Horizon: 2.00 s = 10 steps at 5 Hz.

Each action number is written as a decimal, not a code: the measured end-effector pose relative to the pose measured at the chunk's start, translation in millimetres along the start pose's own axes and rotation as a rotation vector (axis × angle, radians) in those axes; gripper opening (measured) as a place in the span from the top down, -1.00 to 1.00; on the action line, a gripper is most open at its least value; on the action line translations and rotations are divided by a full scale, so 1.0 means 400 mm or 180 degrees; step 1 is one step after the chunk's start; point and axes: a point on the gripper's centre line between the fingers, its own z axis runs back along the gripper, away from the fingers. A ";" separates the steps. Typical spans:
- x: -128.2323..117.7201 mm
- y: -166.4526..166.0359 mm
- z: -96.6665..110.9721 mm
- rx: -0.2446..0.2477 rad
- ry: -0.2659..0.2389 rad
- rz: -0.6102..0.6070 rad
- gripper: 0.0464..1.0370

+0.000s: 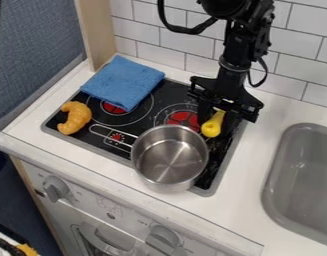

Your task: Put the knife on the side of the right burner

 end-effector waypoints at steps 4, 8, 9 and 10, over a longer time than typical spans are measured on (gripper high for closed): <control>-0.014 0.017 0.033 -0.0276 -0.0206 -0.0128 -0.95; -0.036 0.067 0.152 -0.0430 -0.0500 -0.0153 -0.93; -0.036 0.067 0.153 -0.0429 -0.0505 -0.0158 -0.93; -0.036 0.067 0.152 -0.0429 -0.0500 -0.0158 -0.93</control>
